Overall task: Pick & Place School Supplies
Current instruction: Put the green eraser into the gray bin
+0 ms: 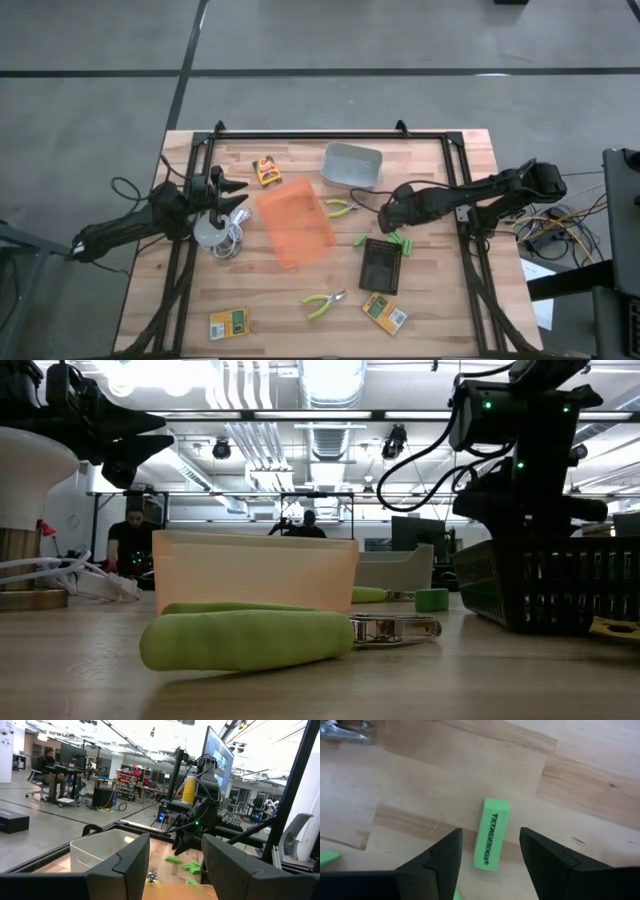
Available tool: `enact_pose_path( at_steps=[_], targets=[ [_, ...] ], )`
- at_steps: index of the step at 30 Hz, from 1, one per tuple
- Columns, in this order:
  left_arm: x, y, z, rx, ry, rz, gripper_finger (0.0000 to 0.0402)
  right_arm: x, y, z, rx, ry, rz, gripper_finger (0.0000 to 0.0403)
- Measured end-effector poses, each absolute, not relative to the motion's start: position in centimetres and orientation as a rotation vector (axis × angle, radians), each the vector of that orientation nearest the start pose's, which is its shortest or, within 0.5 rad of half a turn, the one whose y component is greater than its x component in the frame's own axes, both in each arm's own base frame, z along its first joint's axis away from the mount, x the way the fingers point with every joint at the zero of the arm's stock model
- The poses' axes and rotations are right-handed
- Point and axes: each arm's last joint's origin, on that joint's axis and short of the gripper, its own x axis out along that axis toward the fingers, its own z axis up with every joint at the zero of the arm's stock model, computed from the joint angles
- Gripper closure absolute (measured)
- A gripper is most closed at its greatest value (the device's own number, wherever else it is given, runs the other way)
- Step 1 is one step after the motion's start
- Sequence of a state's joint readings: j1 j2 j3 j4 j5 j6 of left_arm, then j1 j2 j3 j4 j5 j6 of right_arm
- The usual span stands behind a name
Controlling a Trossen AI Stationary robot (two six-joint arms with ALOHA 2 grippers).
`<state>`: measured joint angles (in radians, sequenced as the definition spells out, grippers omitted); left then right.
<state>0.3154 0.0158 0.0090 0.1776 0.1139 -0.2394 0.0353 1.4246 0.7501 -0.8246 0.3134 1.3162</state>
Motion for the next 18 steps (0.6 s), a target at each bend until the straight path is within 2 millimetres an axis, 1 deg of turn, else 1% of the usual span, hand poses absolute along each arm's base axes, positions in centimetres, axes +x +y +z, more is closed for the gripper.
enact_pose_path(
  at_steps=[18],
  targets=[
    [9.3,2.7,18.2,-0.201,-0.190,0.180,0.0213,20.4,-0.2,13.1,0.836,1.019,-1.099,0.0213]
  ],
)
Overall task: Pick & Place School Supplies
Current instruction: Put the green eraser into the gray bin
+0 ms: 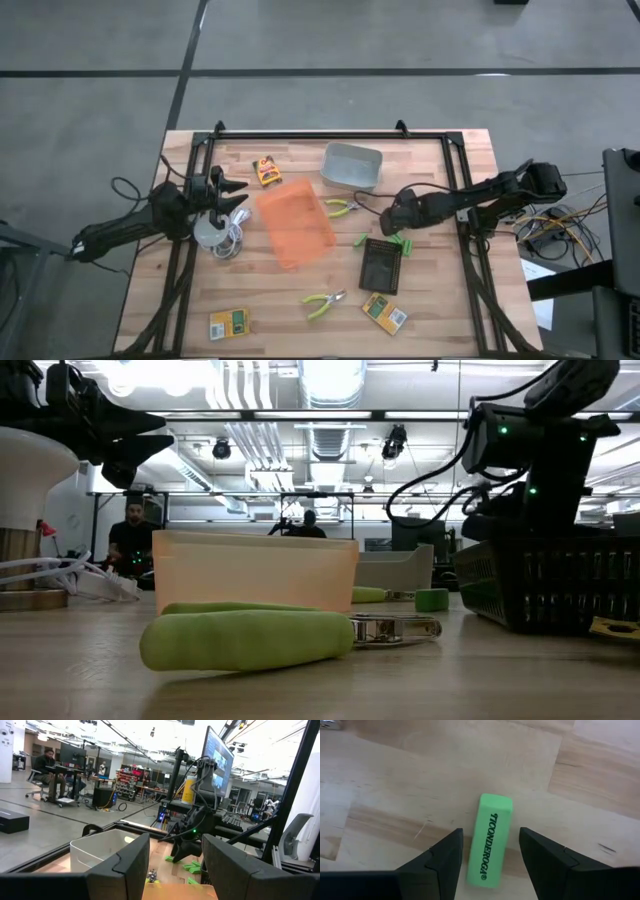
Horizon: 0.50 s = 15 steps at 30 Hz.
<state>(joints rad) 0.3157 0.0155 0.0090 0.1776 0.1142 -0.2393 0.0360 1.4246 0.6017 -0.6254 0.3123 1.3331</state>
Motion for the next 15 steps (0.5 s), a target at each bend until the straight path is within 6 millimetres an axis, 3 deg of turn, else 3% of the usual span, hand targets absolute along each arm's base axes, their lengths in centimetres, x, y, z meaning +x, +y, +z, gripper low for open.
enact_pose_path(
  at_steps=[15],
  targets=[
    [9.28,2.68,18.24,-0.201,-0.190,0.180,0.0213,20.02,-0.18,12.26,0.819,1.003,-1.066,0.0223]
  ],
)
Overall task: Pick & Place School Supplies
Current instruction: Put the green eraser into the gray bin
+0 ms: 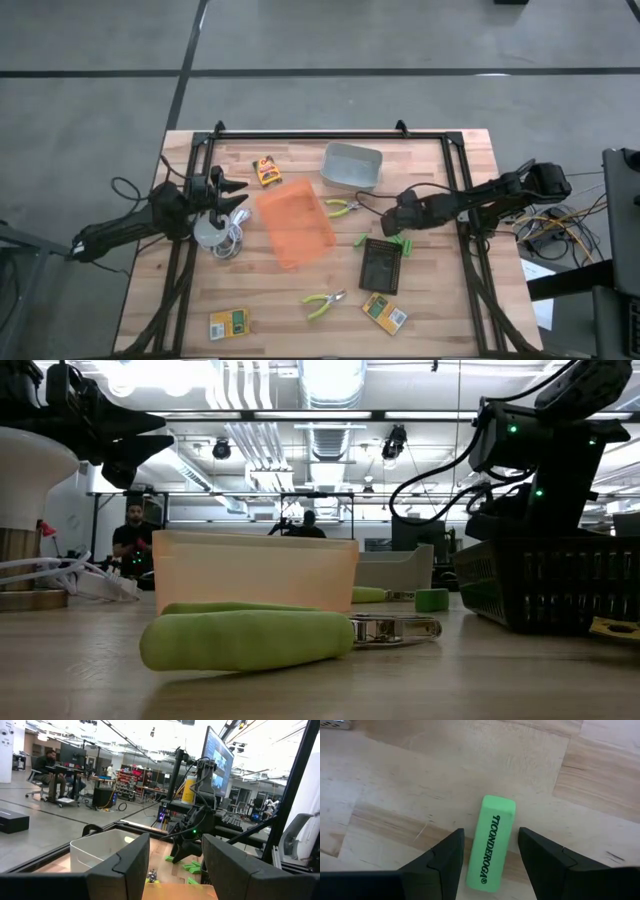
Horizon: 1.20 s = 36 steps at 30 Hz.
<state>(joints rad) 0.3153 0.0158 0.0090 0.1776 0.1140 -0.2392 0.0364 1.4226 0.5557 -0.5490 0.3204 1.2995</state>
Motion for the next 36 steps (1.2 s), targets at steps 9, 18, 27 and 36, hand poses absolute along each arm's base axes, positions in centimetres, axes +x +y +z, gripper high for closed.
enact_pose_path(
  at_steps=[9,18,27,36],
  targets=[
    [9.3,2.7,18.2,-0.202,-0.190,0.180,0.0214,20.3,-0.2,12.5,0.817,0.999,-1.052,0.0260],
    [9.3,2.7,18.2,-0.201,-0.191,0.180,0.0213,20.4,-0.2,12.5,0.823,0.995,-1.052,0.0320],
    [9.3,2.7,18.3,-0.201,-0.191,0.180,0.0214,20.3,-0.2,12.5,0.823,0.998,-1.052,0.0326],
    [9.3,2.7,18.3,-0.201,-0.191,0.180,0.0213,20.3,-0.2,14.9,0.851,0.944,-1.022,0.0326]
  ],
)
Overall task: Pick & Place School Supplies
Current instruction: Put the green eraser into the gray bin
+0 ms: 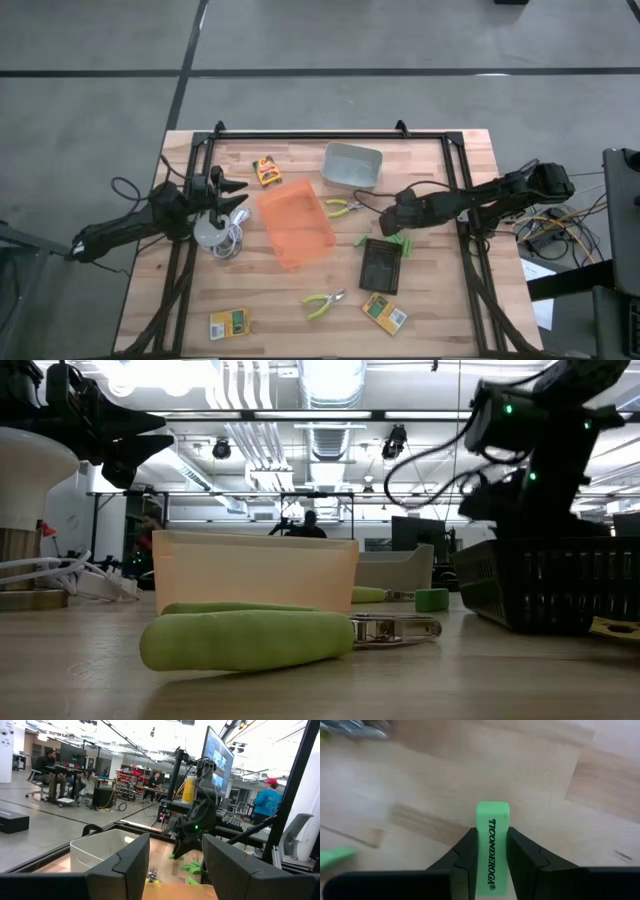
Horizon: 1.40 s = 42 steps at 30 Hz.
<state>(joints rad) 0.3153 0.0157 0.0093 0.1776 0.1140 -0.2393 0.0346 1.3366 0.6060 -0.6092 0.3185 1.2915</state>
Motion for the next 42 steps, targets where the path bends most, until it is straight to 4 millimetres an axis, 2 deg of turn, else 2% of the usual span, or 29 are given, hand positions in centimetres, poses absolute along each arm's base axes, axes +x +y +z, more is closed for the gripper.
enact_pose_path(
  at_steps=[4,14,19,24,27,33,37,42],
  targets=[
    [9.3,2.7,18.2,-0.201,-0.191,0.180,0.0213,20.2,-0.5,17.0,0.814,0.887,-1.046,0.0321],
    [9.3,2.7,18.2,-0.202,-0.190,0.180,0.0213,21.5,-2.0,24.4,0.712,0.720,-1.014,0.0319],
    [9.3,2.7,18.2,-0.201,-0.190,0.180,0.0214,22.7,-4.3,28.3,0.684,0.646,-0.995,0.0319],
    [9.3,2.7,18.2,-0.202,-0.190,0.180,0.0214,23.9,-8.2,30.8,0.719,0.648,-0.974,0.0319],
    [9.3,2.7,18.2,-0.201,-0.191,0.180,0.0213,24.8,-11.0,31.1,0.778,0.698,-0.911,0.0319],
    [9.3,2.7,18.2,-0.202,-0.190,0.180,0.0213,27.4,-15.4,29.3,0.786,0.792,-0.939,0.0319],
    [9.3,2.7,18.2,-0.202,-0.191,0.180,0.0213,29.9,-17.2,27.0,0.789,0.867,-0.961,0.0319],
    [9.3,2.7,18.2,-0.202,-0.191,0.180,0.0213,32.2,-18.5,24.1,0.801,0.950,-0.983,0.0319]
  ],
)
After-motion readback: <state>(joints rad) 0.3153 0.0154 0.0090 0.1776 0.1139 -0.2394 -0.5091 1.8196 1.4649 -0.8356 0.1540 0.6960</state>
